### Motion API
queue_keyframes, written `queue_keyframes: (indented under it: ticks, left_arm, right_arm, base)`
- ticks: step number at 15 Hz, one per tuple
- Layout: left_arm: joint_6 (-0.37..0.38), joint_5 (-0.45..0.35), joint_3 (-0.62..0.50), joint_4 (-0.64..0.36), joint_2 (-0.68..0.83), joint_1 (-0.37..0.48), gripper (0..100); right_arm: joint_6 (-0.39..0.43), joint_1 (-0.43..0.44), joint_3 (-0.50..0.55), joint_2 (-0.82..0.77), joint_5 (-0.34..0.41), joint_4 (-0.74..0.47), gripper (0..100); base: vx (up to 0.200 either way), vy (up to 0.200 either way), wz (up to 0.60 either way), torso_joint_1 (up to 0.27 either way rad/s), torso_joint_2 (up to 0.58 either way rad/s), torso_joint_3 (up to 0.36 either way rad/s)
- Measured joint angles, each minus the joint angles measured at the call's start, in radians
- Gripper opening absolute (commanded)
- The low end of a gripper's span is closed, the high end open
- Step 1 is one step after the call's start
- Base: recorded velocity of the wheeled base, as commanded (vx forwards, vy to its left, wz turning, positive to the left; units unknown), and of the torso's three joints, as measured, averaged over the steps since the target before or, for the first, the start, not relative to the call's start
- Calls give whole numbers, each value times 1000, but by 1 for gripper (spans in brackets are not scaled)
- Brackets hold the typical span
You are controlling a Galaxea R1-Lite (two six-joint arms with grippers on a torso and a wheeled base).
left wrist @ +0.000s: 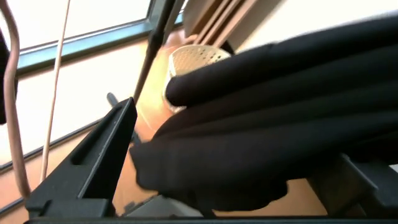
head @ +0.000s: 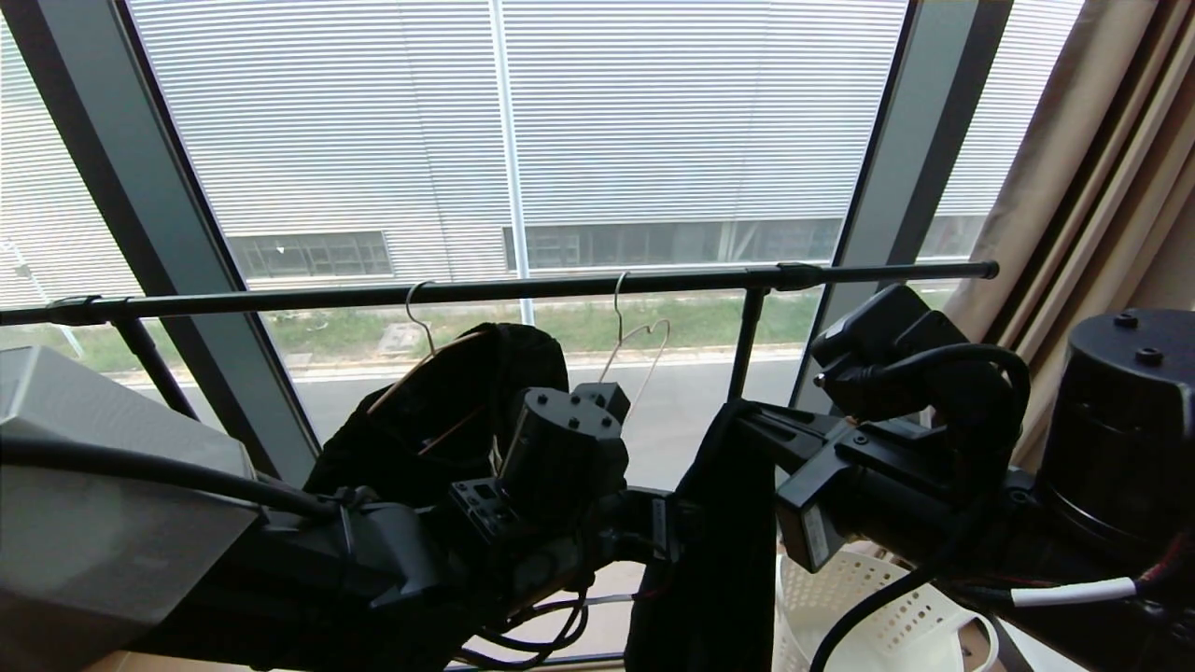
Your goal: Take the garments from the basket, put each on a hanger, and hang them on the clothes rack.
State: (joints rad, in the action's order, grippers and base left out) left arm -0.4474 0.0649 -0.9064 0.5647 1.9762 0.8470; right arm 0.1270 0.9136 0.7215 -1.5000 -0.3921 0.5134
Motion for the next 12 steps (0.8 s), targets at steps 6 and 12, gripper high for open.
queue_keyframes:
  ticks: [6, 12]
  left_arm:
    - [0, 11, 41, -43, 16, 67, 100]
    - [0, 18, 58, -54, 60, 120, 100]
  right_arm:
    - [-4, -49, 27, 4, 0, 0, 0]
    - [-14, -81, 41, 12, 1, 0, 0]
  base:
    - [0, 0, 0, 0, 0, 0]
    - [0, 0, 0, 0, 0, 0]
